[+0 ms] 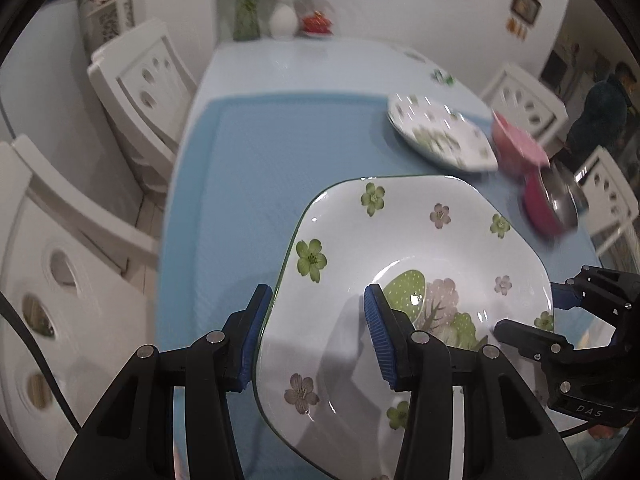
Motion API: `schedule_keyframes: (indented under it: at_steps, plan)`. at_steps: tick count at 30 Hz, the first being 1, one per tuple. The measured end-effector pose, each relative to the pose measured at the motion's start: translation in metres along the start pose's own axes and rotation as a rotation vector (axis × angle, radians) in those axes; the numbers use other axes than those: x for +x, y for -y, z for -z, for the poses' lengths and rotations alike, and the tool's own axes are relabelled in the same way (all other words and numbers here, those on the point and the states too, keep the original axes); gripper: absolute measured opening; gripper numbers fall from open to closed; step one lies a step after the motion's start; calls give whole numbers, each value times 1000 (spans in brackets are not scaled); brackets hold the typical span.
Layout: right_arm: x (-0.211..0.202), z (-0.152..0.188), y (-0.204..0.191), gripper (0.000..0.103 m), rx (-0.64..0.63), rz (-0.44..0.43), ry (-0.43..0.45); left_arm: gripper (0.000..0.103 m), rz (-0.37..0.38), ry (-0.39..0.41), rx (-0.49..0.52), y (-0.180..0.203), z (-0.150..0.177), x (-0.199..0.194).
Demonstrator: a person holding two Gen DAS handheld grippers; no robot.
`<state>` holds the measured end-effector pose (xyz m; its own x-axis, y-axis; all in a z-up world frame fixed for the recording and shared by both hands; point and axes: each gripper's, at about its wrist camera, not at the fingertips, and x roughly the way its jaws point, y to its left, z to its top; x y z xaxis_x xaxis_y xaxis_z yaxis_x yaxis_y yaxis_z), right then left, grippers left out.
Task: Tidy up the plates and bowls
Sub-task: 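Lift the dish with the right gripper and lower it onto the Sunflower plate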
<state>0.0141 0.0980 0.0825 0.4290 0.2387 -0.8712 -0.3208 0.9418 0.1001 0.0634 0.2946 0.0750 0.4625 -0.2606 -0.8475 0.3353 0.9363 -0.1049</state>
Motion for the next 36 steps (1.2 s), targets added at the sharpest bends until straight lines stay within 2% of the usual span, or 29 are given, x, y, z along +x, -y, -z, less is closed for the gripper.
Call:
schedule_keyframes:
  at_steps: [4, 5, 6, 7, 9, 10, 11, 13, 15, 19, 24, 27, 30, 34, 36]
  plan:
    - [0, 41, -1, 42, 12, 13, -70, 43, -8, -17, 68, 24, 15, 0]
    - [-1, 47, -2, 42, 6, 12, -81, 38, 0, -13, 94, 30, 18, -1]
    - [-2, 53, -3, 41, 6, 15, -81, 34, 50, -14, 127, 41, 19, -1]
    - [-5, 57, -3, 40, 9, 5, -78, 34, 61, -18, 147, 51, 19, 1]
    - [-3, 60, -5, 38, 3, -9, -85, 34, 29, -18, 214, 71, 21, 5]
    - [1, 61, -7, 38, -13, 16, -98, 34, -32, -30, 268, 80, 21, 8]
    - [2, 61, -5, 38, 1, 15, -104, 34, -44, -27, 274, 80, 21, 6]
    - [-3, 57, 7, 35, 54, 4, -110, 35, -3, -1, 211, 64, 13, -8]
    - [-14, 58, 23, 35, 121, 5, -75, 35, 6, 0, 146, 44, 5, -13]
    - [-12, 60, 35, 35, 127, 9, -103, 36, -79, 4, 76, 13, 1, -12]
    - [-8, 45, 33, 35, 116, 51, -84, 39, -66, -23, -96, -19, 2, 0]
    - [-6, 28, 39, 35, 150, 101, -47, 40, -70, -55, -137, -22, 7, 10]
    - [6, 12, 45, 35, 171, 138, -41, 44, -45, -54, -180, -24, 11, 14]
    - [31, 2, 44, 35, 173, 114, -141, 44, -30, -86, -173, -17, 11, 22]
    - [35, 6, 39, 35, 156, 96, -162, 44, -34, -92, -153, -11, 12, 25]
